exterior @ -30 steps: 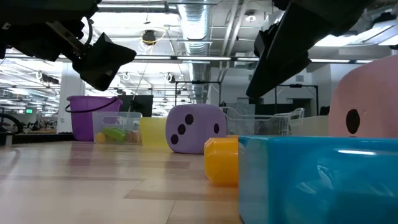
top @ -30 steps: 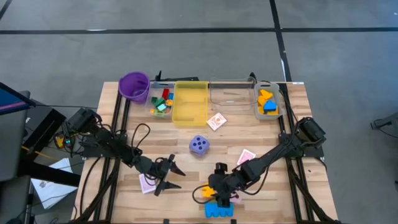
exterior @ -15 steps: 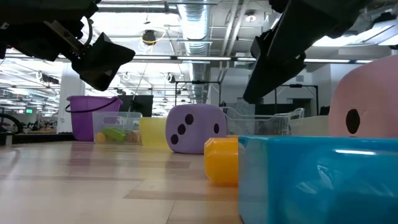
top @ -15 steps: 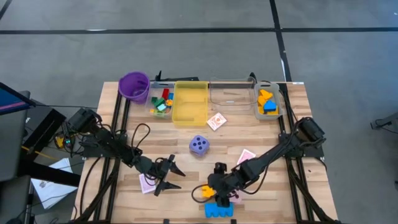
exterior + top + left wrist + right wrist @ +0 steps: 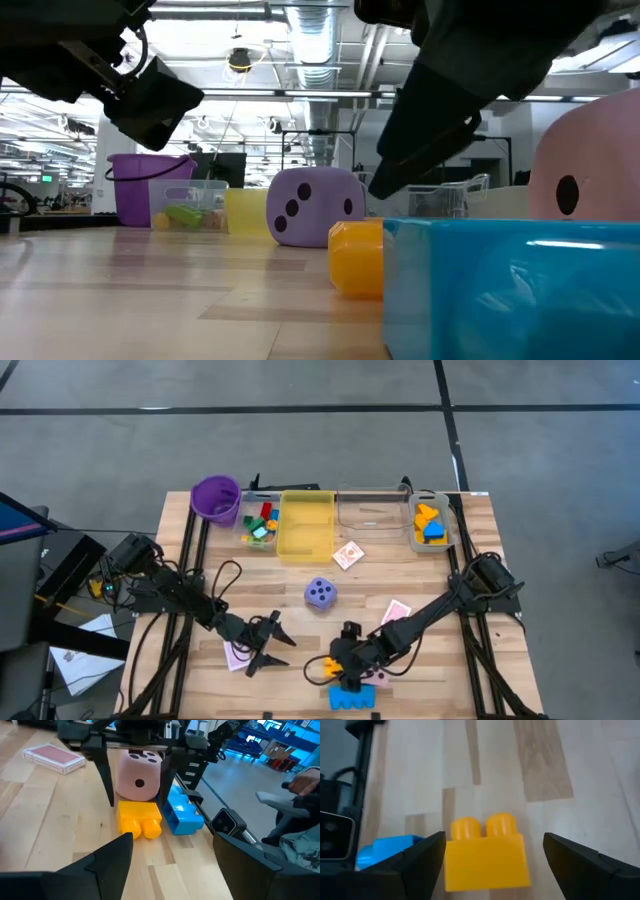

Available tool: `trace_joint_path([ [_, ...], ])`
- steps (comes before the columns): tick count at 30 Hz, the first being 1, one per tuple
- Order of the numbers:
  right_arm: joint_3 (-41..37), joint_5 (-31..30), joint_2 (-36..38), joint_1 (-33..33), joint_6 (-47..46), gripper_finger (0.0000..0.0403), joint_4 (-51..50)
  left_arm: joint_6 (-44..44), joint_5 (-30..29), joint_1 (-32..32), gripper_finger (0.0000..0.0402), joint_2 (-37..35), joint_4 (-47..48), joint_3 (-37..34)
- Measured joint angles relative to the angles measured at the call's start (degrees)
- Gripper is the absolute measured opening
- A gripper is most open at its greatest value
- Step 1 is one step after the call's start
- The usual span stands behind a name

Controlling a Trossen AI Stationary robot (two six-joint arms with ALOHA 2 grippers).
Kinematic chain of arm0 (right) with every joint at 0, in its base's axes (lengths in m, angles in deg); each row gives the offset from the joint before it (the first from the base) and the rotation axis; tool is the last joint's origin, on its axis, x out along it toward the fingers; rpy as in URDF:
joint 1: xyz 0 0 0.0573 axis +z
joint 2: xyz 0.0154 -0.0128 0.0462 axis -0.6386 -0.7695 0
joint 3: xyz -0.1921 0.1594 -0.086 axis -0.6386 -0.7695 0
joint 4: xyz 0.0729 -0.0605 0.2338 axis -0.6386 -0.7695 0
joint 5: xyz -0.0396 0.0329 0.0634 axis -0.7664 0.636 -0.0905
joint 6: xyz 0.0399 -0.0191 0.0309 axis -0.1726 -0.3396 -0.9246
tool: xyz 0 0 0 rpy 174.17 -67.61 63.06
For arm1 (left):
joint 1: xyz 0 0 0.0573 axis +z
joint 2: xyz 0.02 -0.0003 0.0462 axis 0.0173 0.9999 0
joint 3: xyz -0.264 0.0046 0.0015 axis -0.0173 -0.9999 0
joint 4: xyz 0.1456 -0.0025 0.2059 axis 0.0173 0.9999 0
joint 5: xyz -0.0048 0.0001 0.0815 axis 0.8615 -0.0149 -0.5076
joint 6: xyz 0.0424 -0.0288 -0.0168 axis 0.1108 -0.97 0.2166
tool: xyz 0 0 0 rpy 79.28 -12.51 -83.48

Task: Pick & Place Toys
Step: Put the large yellow game piece into the gray bin

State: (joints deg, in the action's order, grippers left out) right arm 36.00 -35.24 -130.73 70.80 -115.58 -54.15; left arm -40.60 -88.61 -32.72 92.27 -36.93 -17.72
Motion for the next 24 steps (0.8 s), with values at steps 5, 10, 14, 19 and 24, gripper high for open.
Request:
trace_joint_path([
  [5,0.0,0.0,-0.2,0.5,0.8,0.0327,0.1,0.0,0.0,0.0,0.0269,0.0,0.5,0.0],
  [10,0.0,0.0,-0.2,0.8,0.5,0.0327,-0.3,0.0,0.0,0.0,0.0269,0.0,0.6,0.0],
  [14,0.0,-0.1,-0.2,0.7,0.5,0.0327,-1.8,0.0,0.0,0.0,0.0269,0.0,0.6,0.0],
  [19,0.0,-0.1,-0.2,1.1,0.9,0.0327,-1.8,0.0,0.0,0.0,0.0269,0.0,0.6,0.0],
  [24,-0.2,-0.2,-0.2,2.2,0.9,0.0327,-1.6,0.0,0.0,0.0,0.0269,0.0,0.6,0.0],
])
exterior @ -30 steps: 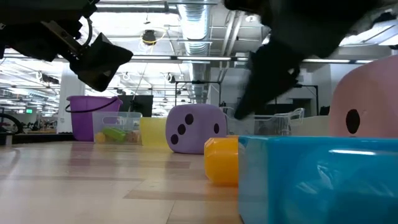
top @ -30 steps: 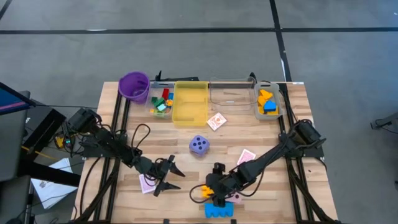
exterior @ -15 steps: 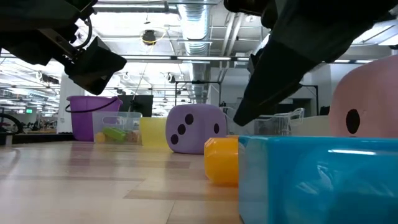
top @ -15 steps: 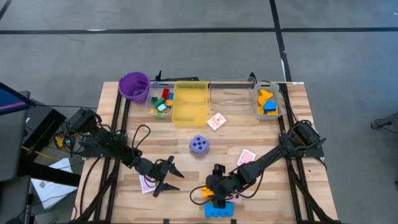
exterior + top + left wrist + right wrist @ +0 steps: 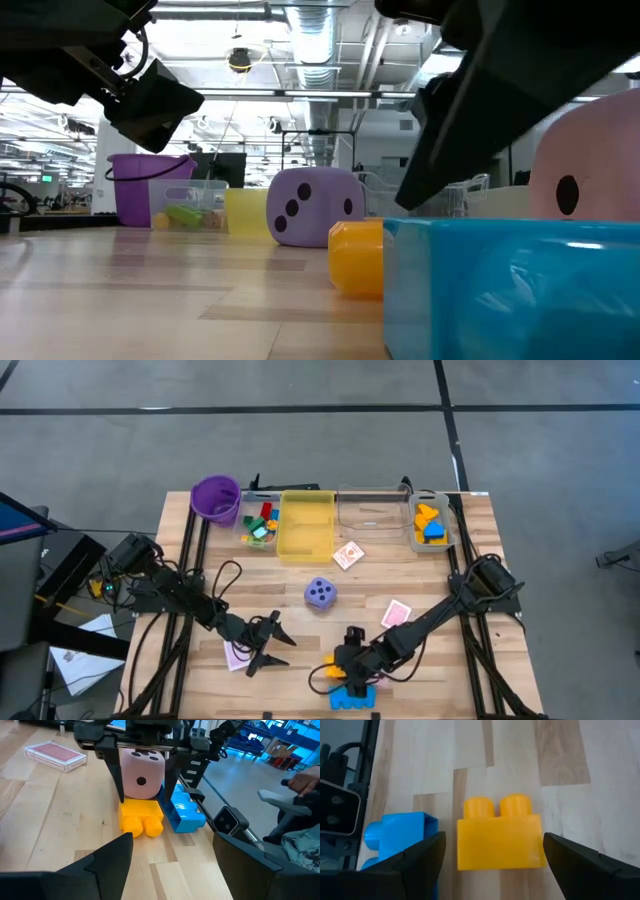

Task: Pick & Place Toys
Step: Put the large yellow game piece into the gray bin

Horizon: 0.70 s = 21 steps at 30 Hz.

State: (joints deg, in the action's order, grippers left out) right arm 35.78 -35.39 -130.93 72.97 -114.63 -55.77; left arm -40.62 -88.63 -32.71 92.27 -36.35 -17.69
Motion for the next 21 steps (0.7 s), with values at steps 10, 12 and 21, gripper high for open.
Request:
trace_joint_path([
  [10,-1.5,-1.7,0.1,0.4,-2.0,0.0327,-0.4,-0.4,0.0,0.0,0.0269,0.0,0.0,0.0],
  [12,-1.6,-1.7,0.1,0.4,-2.0,0.0327,-0.5,-0.4,0.0,0.0,0.0269,0.0,0.0,0.0],
  [21,-1.6,-1.5,0.1,0.4,-2.0,0.0327,-0.5,-0.4,0.0,0.0,0.0269,0.0,0.0,0.0],
])
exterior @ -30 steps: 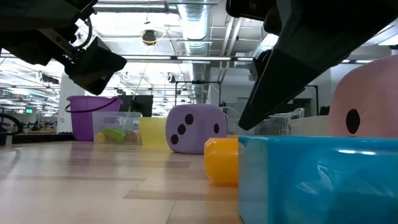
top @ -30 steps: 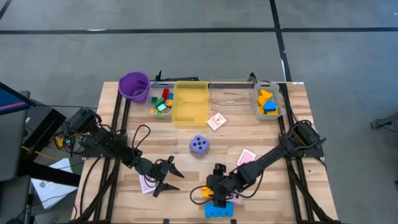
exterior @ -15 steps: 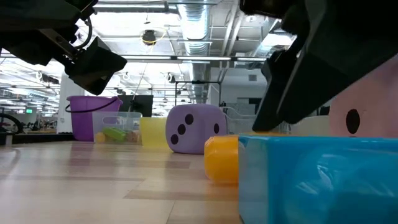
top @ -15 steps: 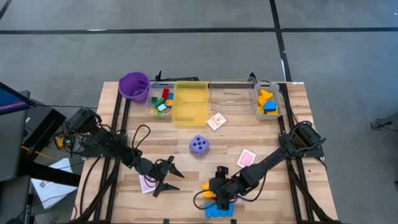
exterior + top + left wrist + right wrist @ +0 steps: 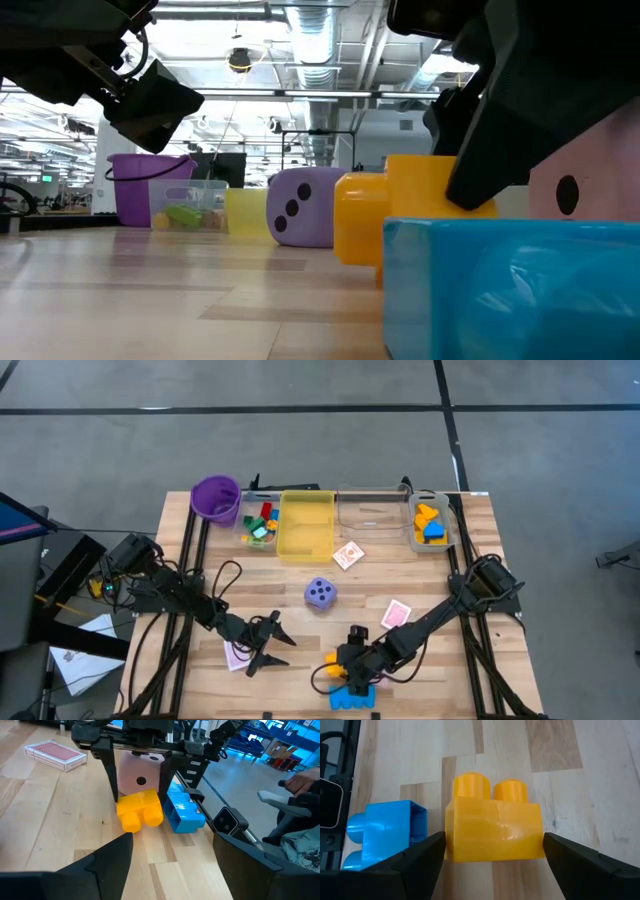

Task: Pick & Place Toys
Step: Put the large yellow game piece into the gray bin

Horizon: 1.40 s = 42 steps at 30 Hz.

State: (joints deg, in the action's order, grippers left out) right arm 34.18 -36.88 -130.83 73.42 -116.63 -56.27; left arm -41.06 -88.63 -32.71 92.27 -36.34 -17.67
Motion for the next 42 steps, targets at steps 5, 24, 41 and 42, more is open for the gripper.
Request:
trace_joint_path([
  [5,0.0,0.0,0.0,-0.5,-0.2,0.0327,0.0,0.0,0.0,0.0,0.0269,0.0,0.0,0.0],
  [24,0.0,0.1,0.0,-2.0,-9.3,0.0303,1.4,0.0,0.0,0.0,0.0269,0.0,0.0,0.0],
  [41,0.0,3.6,-0.1,-5.4,-11.3,0.0388,1.2,0.0,0.0,0.0,0.0269,0.0,0.0,0.0],
  [42,0.0,3.6,-0.1,-5.3,-11.8,0.0389,1.1,0.0,0.0,0.0,0.0269,0.0,0.0,0.0],
])
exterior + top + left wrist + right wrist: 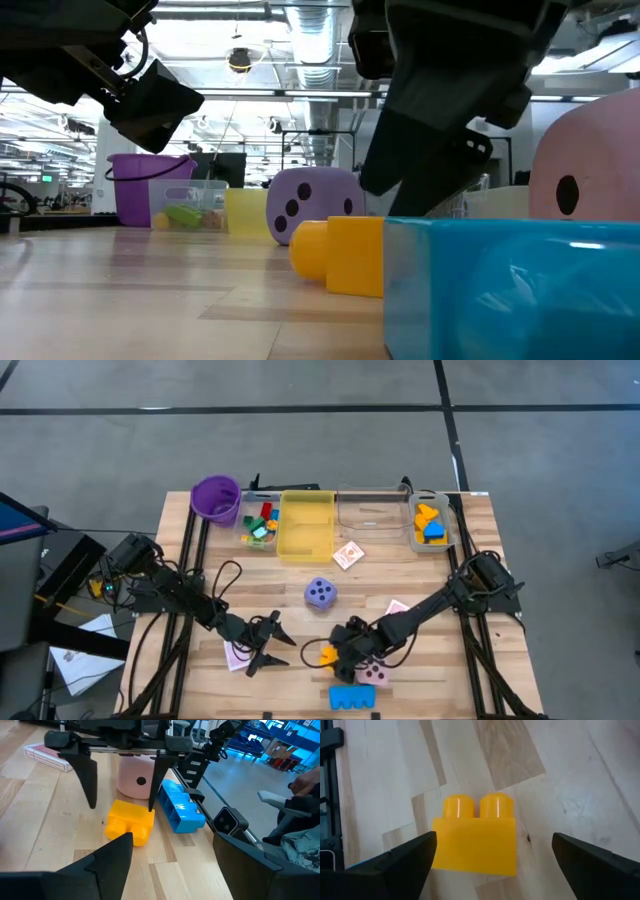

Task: Pick & Place Toys
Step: Put the large yellow game piece into the gray bin

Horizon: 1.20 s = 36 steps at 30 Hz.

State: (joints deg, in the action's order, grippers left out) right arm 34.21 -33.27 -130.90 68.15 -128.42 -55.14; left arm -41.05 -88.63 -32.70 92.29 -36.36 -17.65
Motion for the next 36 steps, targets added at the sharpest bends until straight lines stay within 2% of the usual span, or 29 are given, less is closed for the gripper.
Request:
trace_joint_path([
  [10,0.0,-0.5,-0.2,2.2,-1.7,0.0393,0.1,0.0,0.0,0.0,0.0269,0.0,0.0,0.0],
  [20,2.1,-0.6,-9.8,2.3,-1.7,0.0392,8.6,0.0,0.0,-0.3,0.0269,0.0,0.6,0.0],
  [25,3.2,-0.2,-9.8,2.2,-3.1,0.0365,6.7,0.0,0.0,-0.4,0.0269,0.0,1.2,0.0],
  [31,2.9,-0.4,-7.8,2.4,6.0,0.0305,6.1,0.0,0.0,-0.4,0.0269,0.0,1.6,0.0],
  [36,2.9,-1.1,-7.7,3.0,11.7,0.031,6.0,0.0,0.0,-0.4,0.0269,0.0,2.6,0.0],
])
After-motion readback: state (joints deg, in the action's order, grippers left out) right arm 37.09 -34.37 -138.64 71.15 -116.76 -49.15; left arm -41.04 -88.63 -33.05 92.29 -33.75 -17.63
